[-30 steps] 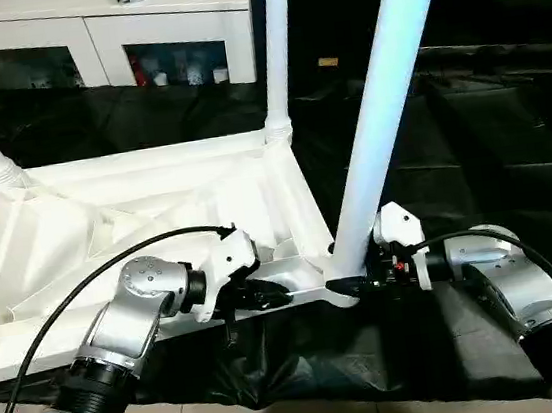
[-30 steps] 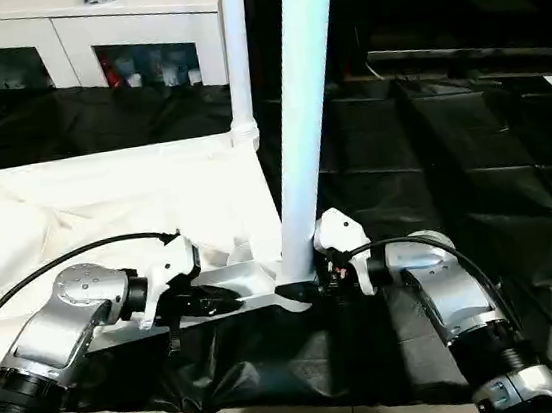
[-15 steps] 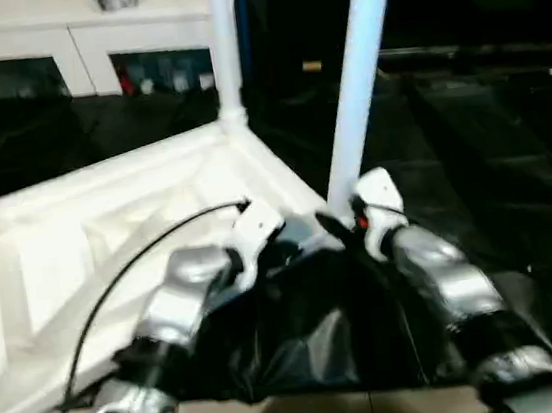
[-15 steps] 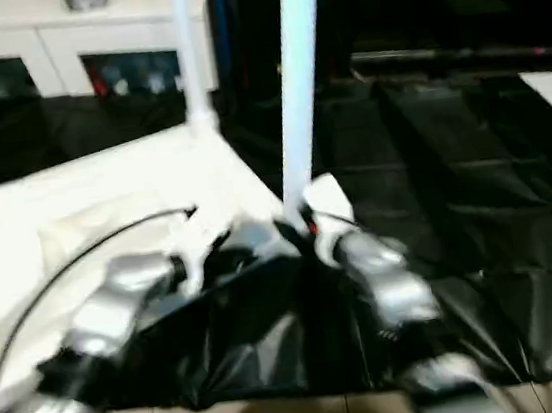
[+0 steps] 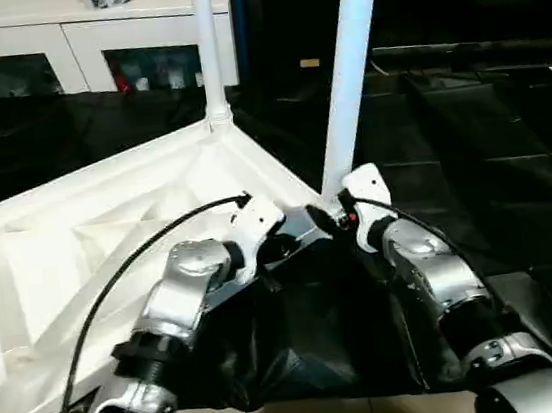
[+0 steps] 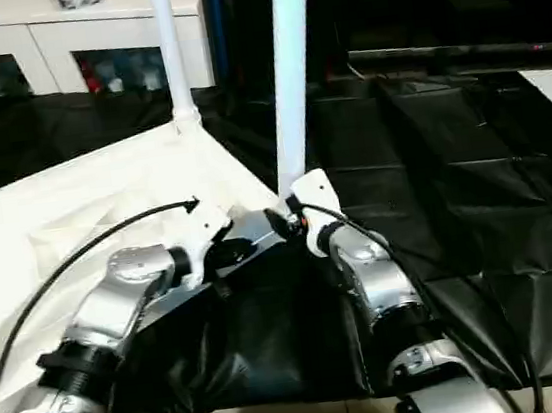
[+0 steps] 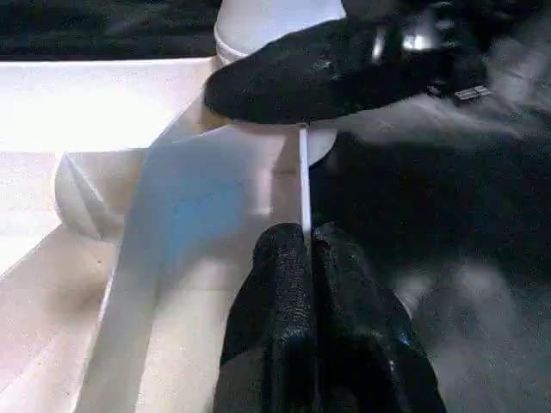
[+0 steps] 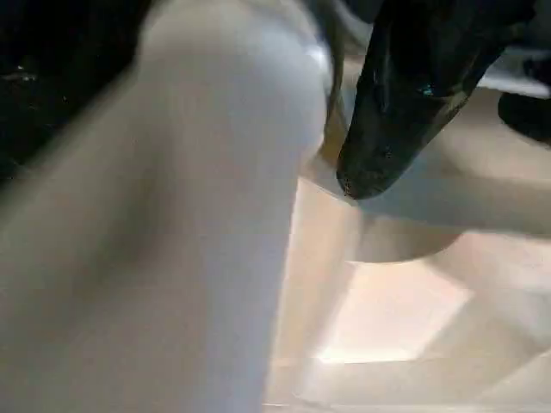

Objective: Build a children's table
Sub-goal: Rotate leg to tighten

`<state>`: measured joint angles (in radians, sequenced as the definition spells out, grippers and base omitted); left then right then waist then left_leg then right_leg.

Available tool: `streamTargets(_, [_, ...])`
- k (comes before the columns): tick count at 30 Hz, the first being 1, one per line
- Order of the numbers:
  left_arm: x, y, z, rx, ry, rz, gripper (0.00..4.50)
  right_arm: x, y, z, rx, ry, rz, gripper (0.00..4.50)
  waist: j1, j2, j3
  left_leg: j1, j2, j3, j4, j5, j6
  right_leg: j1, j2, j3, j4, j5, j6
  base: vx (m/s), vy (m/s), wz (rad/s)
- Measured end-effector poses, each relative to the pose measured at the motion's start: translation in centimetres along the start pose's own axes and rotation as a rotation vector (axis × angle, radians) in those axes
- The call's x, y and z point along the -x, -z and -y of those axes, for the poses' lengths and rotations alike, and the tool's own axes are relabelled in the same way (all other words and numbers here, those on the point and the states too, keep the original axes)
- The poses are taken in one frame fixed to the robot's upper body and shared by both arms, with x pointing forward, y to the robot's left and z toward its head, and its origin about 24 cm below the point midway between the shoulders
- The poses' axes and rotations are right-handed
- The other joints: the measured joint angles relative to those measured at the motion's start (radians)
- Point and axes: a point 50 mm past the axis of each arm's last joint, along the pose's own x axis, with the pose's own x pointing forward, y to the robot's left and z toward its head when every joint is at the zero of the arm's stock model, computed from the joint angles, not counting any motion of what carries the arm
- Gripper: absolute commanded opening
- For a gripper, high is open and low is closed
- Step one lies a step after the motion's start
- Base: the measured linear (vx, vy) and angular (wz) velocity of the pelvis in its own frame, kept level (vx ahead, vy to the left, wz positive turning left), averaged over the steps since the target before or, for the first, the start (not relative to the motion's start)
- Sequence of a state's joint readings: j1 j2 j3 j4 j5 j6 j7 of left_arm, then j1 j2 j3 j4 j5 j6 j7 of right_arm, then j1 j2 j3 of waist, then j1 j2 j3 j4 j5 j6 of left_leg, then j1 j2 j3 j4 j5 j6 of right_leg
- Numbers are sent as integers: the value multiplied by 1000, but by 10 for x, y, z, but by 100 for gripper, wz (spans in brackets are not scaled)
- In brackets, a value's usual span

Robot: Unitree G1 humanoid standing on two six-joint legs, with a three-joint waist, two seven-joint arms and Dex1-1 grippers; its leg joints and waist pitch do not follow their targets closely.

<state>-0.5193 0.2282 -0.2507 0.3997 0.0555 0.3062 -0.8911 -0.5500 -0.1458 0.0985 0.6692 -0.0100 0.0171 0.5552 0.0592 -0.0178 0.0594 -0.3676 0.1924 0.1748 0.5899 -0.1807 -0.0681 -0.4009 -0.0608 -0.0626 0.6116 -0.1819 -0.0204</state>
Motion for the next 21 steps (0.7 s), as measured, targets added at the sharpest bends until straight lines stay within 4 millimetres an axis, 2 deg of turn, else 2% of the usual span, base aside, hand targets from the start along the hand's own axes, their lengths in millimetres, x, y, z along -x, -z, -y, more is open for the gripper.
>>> streamTargets(7, [18,8,2,-16,113,3,0,22,4,4,55,-231,-1,352,2,1,1,0,0,0,0,0,0,0,0,0,0,0,0,0,0,0])
streamTargets(14, [30,15,8,-22,246,-10,0,51,8,3,143,-486,-63,352,15,-2,2,0,0,0,1,0,0,1,0,0,0,0,0,0,0,0])
streamTargets(15, [32,15,9,-22,260,-12,0,53,9,2,140,-511,-74,328,16,-2,2,0,0,0,1,0,0,1,0,0,0,0,1,0,0,0])
streamTargets(19, [32,15,10,-25,286,-13,0,57,9,4,149,-540,-88,314,23,-2,2,0,0,0,1,0,0,1,0,0,0,-1,1,0,0,0])
streamTargets(20, [32,15,11,-26,292,-12,0,57,9,4,152,-545,-90,288,25,-2,2,0,0,0,1,0,0,1,0,0,0,-1,1,0,0,0])
streamTargets(21, [33,15,11,-27,295,-12,0,57,8,4,154,-549,-90,283,25,-2,2,0,0,0,1,0,0,1,0,0,0,-1,1,0,0,0])
